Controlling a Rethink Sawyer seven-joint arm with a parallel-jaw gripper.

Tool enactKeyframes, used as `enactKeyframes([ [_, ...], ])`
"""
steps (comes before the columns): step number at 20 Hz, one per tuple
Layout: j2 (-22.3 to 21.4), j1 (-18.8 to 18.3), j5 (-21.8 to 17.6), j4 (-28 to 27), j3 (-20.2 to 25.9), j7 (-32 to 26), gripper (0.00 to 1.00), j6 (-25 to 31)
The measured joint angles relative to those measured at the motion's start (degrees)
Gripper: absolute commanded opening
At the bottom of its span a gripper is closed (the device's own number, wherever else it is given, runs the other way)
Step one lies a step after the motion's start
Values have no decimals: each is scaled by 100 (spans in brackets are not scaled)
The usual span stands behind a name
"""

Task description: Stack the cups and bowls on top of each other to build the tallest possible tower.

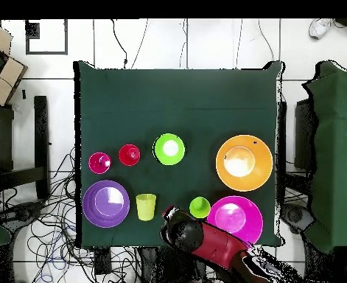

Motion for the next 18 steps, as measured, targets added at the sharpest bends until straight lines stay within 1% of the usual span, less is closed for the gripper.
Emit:
enactKeyframes([
  [8, 84, 5, 1, -1, -154, 0, 100, -1],
  [18, 369, 5, 2, -2, -261, 0, 100, -1],
])
